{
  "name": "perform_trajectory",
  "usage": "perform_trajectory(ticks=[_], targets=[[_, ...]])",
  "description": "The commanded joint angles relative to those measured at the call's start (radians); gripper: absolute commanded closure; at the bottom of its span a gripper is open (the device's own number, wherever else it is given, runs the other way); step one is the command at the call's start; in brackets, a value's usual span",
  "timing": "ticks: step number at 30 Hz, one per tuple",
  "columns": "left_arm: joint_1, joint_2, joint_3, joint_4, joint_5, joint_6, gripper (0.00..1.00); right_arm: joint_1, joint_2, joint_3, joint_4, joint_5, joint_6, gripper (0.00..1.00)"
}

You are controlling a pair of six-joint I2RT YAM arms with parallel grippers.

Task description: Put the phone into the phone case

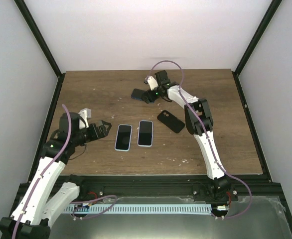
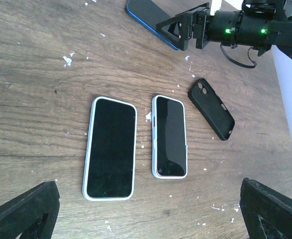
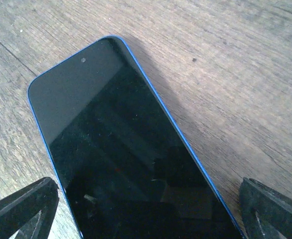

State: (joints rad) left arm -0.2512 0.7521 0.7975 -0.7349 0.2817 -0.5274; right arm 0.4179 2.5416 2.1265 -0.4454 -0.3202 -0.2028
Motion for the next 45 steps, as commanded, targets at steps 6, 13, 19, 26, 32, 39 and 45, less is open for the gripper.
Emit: perform_trajectory(ticks=[6,13,19,26,32,39,45], targets=[[0.000,-0.018,-0.016,0.011,0.010,-0.017,0.00,-0.001,0.006,0.035,-0.111,-0.066,-0.033,0.00],[0.001,-0.039,-0.021,0.011,0.019,-0.027,0.00,0.000,-0.087,-0.066,-0.124,-0.085,-0.013,0.05],[0.001,-0.031,-0.012,0.013,0.035,-0.028,0.00,0.018,-0.199,-0.145,-0.104,-0.029,0.004,0.09],[0.001,-0.022,-0.028,0.036,0.042,-0.041,0.00,0.036,-0.161,-0.093,-0.068,0.112,0.120,0.09],[0.000,-0.026,-0.036,0.043,0.048,-0.052,0.00,0.064,-0.138,-0.111,-0.003,0.151,0.073,0.08],[0.001,-0.022,-0.038,0.046,0.049,-0.055,0.00,0.088,-0.054,-0.044,0.016,0.153,0.013,0.03],[0.000,-0.020,-0.036,0.042,0.052,-0.066,0.00,0.095,0.018,0.054,-0.030,0.146,-0.007,0.00]])
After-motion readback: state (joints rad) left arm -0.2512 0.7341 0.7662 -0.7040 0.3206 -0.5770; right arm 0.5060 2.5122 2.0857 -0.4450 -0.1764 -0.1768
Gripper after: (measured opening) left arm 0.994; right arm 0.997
